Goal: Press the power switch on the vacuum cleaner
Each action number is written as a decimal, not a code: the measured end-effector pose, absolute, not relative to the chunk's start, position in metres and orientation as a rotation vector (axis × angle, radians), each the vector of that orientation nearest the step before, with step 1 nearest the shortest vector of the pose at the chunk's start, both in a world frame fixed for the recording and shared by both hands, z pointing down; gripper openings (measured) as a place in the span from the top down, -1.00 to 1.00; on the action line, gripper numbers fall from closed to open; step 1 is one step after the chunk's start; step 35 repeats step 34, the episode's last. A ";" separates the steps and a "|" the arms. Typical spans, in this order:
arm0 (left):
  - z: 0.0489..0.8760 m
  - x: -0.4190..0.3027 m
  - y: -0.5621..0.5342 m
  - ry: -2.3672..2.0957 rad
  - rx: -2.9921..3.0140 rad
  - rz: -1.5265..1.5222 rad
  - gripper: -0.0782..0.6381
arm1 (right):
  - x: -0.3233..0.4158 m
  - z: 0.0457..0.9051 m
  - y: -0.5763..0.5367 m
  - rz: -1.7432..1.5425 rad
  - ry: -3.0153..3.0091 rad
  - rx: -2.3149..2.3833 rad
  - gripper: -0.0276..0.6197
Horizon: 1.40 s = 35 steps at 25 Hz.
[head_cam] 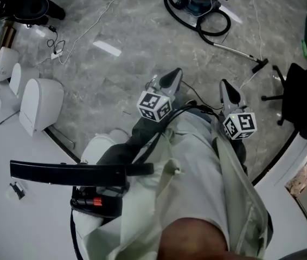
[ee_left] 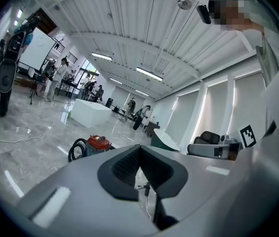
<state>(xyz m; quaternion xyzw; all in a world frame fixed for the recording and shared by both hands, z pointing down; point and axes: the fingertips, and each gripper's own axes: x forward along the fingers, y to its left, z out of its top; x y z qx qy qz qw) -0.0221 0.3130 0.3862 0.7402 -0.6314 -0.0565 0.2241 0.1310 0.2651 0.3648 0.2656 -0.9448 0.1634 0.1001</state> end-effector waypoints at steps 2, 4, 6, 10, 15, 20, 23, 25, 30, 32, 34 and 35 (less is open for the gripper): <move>0.382 -0.025 0.309 -1.732 2.066 -0.168 0.77 | 0.131 0.363 0.266 0.469 -2.790 0.806 0.91; 0.378 -0.031 0.304 -1.715 2.089 -0.174 0.77 | 0.128 0.359 0.265 0.455 -2.786 0.842 0.91; 0.372 -0.038 0.299 -1.702 2.115 -0.169 0.77 | 0.122 0.354 0.265 0.444 -2.783 0.881 0.91; 0.370 -0.044 0.299 -1.666 2.154 -0.144 0.77 | 0.110 0.351 0.268 0.403 -2.772 0.904 0.91; 0.378 -0.063 0.297 -1.630 2.143 -0.126 0.77 | 0.092 0.354 0.269 0.418 -2.752 0.950 0.91; 0.382 -0.074 0.294 -1.594 2.153 -0.102 0.77 | 0.084 0.355 0.268 0.416 -2.729 0.990 0.91; 0.388 -0.072 0.291 -1.554 2.161 -0.085 0.77 | 0.085 0.357 0.271 0.419 -2.714 1.018 0.91; 0.390 -0.072 0.288 -1.529 2.169 -0.080 0.77 | 0.084 0.358 0.271 0.425 -2.703 1.033 0.91; 0.394 -0.080 0.285 -1.513 2.164 -0.080 0.77 | 0.078 0.359 0.271 0.422 -2.695 1.057 0.91; 0.395 -0.081 0.283 -1.511 2.163 -0.079 0.77 | 0.078 0.358 0.271 0.412 -2.698 1.061 0.91; 0.394 -0.080 0.280 -1.508 2.168 -0.080 0.77 | 0.079 0.357 0.270 0.400 -2.700 1.067 0.91; 0.394 -0.080 0.280 -1.508 2.168 -0.080 0.77 | 0.079 0.357 0.270 0.400 -2.700 1.067 0.91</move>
